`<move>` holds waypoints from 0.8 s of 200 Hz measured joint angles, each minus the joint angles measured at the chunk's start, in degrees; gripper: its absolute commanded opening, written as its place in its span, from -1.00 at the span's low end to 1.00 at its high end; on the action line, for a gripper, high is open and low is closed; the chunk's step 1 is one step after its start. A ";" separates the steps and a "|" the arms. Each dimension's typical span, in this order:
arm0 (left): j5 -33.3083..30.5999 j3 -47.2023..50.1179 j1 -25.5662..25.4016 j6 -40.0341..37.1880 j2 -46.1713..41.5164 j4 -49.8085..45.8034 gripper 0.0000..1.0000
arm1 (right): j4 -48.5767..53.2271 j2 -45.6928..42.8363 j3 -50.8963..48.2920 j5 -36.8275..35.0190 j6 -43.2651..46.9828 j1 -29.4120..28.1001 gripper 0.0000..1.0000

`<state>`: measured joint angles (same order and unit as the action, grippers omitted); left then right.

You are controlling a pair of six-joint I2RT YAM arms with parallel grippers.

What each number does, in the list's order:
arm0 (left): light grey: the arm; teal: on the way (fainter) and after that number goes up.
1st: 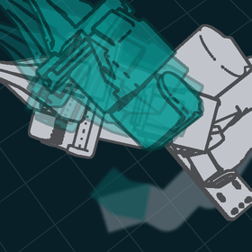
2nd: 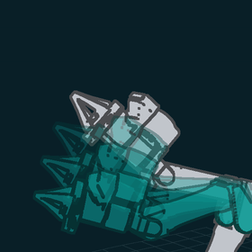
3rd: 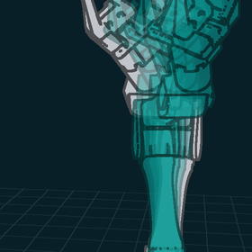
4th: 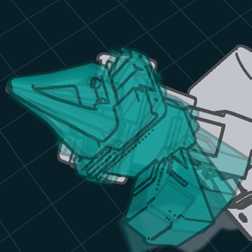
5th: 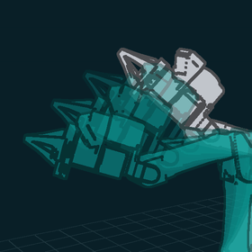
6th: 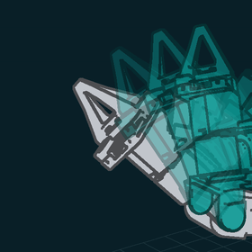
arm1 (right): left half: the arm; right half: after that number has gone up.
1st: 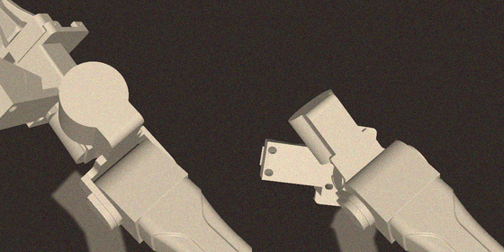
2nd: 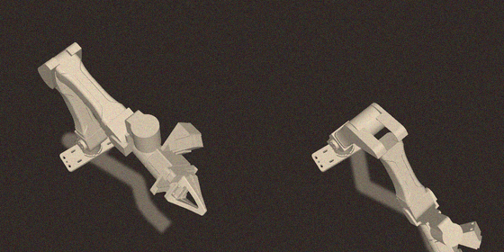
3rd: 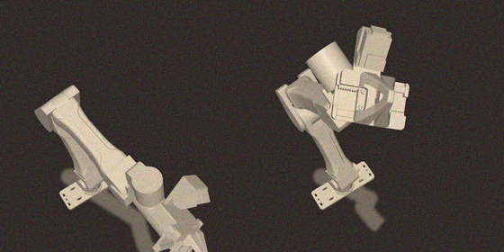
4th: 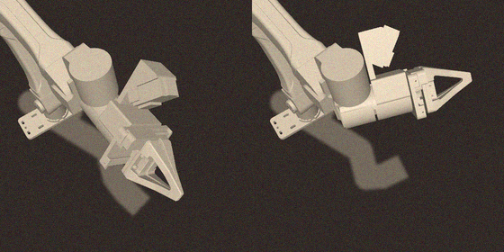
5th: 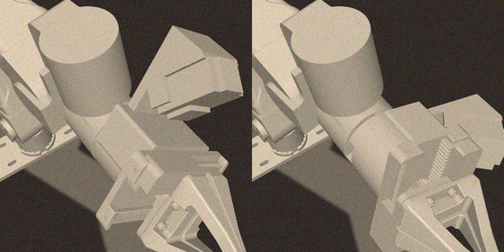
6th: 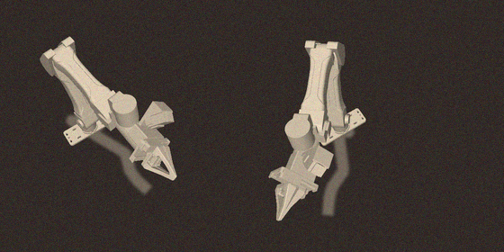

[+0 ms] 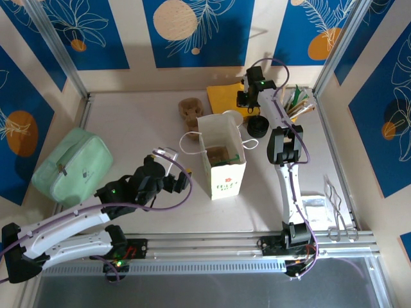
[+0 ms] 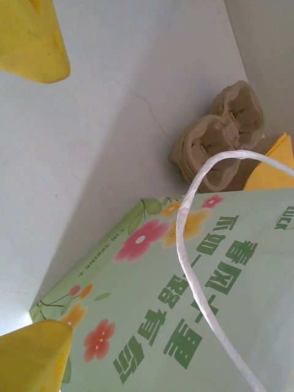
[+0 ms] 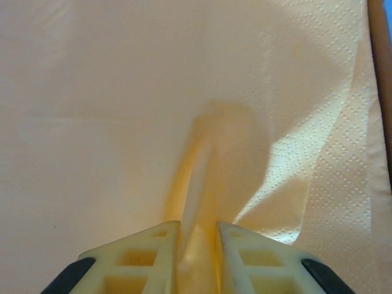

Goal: Pack the takeout coffee

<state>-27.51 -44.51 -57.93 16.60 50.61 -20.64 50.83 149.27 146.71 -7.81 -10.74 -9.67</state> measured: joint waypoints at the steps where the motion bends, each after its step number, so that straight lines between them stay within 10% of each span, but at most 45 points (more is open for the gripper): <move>1: 0.00 0.00 0.00 0.00 0.02 0.00 0.98 | 0.00 -0.02 0.00 0.00 -0.02 0.00 -0.60; 160: -0.04 0.00 0.00 0.04 -2.19 -1.09 0.99 | 0.42 -11.21 0.35 0.83 -1.75 0.81 -0.88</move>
<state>-27.55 -44.51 -57.93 16.64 48.42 -21.74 51.24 138.06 147.06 -6.98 -12.49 -8.86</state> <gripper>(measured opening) 0.994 0.060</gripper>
